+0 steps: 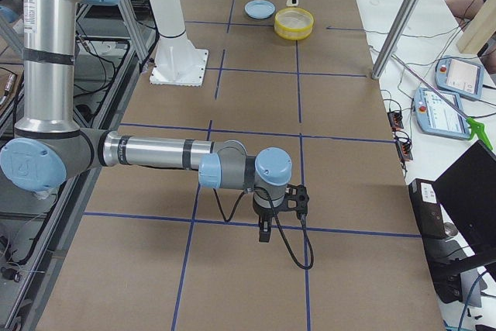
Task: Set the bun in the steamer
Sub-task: 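Carry the bun with the left gripper over the yellow steamer basket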
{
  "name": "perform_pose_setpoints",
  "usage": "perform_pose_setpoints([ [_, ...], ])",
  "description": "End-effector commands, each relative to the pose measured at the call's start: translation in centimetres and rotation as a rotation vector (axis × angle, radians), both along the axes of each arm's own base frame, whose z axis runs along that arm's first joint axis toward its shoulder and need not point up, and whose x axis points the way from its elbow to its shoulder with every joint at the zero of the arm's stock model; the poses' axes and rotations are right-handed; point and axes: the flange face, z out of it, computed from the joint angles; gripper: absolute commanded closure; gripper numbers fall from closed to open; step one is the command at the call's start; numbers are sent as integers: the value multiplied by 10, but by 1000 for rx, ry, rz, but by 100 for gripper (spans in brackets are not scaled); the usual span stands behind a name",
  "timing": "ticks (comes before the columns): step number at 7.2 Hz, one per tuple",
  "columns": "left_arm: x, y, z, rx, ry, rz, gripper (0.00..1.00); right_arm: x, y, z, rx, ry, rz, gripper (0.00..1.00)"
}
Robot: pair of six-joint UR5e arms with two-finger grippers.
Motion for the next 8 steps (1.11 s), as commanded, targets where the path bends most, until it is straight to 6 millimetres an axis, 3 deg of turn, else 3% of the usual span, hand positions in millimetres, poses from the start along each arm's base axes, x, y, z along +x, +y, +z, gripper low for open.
perform_pose_setpoints([
  [1,55,-19,8,-134,-9,-28,64,0,1,1,-1,0,0,0],
  [4,99,0,19,-146,-69,-46,63,0,0,0,0,0,0,0],
  [6,100,1,19,-143,-71,-46,59,0,0,0,0,0,0,0],
  [7,100,1,19,-141,-71,-47,44,0,0,0,0,0,0,0],
  [8,99,1,18,-140,-70,-48,16,0,0,0,0,0,0,0],
])
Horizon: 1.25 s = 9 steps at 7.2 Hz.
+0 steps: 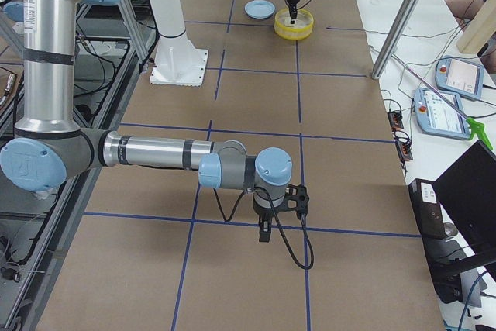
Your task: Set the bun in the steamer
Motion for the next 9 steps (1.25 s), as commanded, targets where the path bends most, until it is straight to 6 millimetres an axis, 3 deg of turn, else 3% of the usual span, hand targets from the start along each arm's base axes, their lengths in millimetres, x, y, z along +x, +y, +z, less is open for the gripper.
perform_pose_setpoints([
  [1,-3,0,-2,17,-6,-6,1,0,0,0,0,0,0,0],
  [2,-9,0,-8,31,-1,-12,1,0,0,0,0,0,0,0],
  [3,-28,-11,-10,44,3,-28,1,0,0,0,0,0,0,0],
  [4,-64,-27,-19,105,0,-23,1,0,0,0,0,0,0,0],
  [6,-184,-49,-24,182,17,46,1,0,0,0,0,0,0,0],
  [8,-321,-36,33,261,7,91,1,0,1,1,-1,0,0,0],
  [9,-361,-8,72,286,59,148,1,0,0,0,0,0,0,0],
])
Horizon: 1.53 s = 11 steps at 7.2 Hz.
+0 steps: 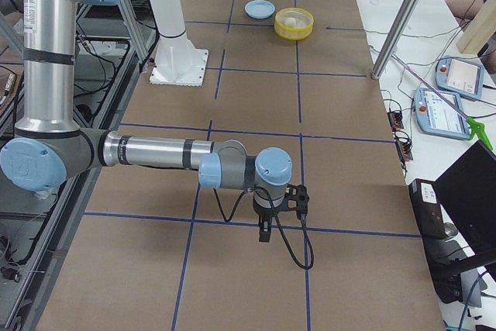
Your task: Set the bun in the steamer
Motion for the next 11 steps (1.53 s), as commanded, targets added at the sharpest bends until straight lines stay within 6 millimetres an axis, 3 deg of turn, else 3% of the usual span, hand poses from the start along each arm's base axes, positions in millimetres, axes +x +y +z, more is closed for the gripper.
perform_pose_setpoints([
  [1,-105,57,92,46,21,65,1,0,0,0,1,0,0,0],
  [2,-140,68,128,56,-5,72,1,0,0,0,-1,0,0,0],
  [3,-160,74,153,28,-11,69,1,0,0,0,1,0,0,0],
  [4,-175,98,175,-29,0,37,1,0,0,0,1,0,0,0],
  [6,-172,169,204,-82,11,30,0,0,0,0,-1,0,0,0],
  [8,-181,168,205,-8,-151,5,0,0,0,0,-1,0,0,0],
  [10,-182,169,198,-41,-127,7,0,0,0,0,1,0,0,0],
  [11,-176,170,207,-131,-53,25,0,0,0,0,1,0,0,0],
])
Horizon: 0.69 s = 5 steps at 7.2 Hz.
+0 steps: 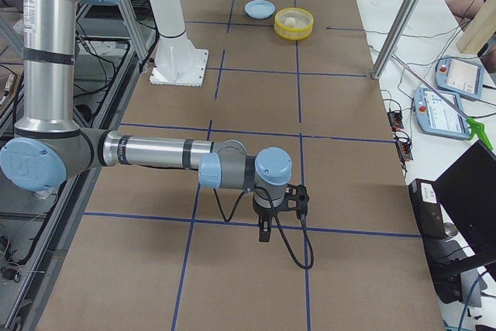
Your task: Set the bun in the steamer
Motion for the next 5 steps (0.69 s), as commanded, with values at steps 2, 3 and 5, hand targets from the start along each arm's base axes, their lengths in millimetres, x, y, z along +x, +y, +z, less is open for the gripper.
perform_pose_setpoints([
  [2,5,7,-1,-105,78,11,0,0,0,0,0,0,0,0],
  [3,5,10,5,-64,72,68,0,0,0,0,0,0,0,0],
  [5,7,6,11,-44,107,123,0,0,0,0,0,0,0,0],
])
